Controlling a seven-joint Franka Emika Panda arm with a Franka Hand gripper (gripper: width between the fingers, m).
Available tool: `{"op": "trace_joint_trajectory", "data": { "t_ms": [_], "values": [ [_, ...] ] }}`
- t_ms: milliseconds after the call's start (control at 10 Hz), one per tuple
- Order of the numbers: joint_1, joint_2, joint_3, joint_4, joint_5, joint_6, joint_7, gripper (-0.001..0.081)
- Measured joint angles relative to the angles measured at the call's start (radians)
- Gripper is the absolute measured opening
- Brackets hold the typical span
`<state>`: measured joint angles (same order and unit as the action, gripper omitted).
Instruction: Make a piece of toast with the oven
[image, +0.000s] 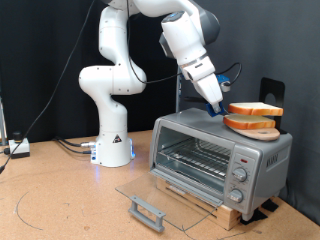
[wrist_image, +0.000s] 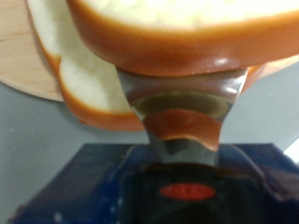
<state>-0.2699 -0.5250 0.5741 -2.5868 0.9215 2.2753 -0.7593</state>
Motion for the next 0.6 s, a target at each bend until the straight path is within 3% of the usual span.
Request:
{"op": "trace_joint_trajectory", "data": {
  "t_ms": [400,600],
  "values": [
    [-0.001,-0.032,-0.086,-0.002,0.023,-0.095,-0.052,0.0396],
    [-0.007,-0.061,-0.114,-0.002,-0.052,-0.161,-0.058,0.0396]
  ]
}}
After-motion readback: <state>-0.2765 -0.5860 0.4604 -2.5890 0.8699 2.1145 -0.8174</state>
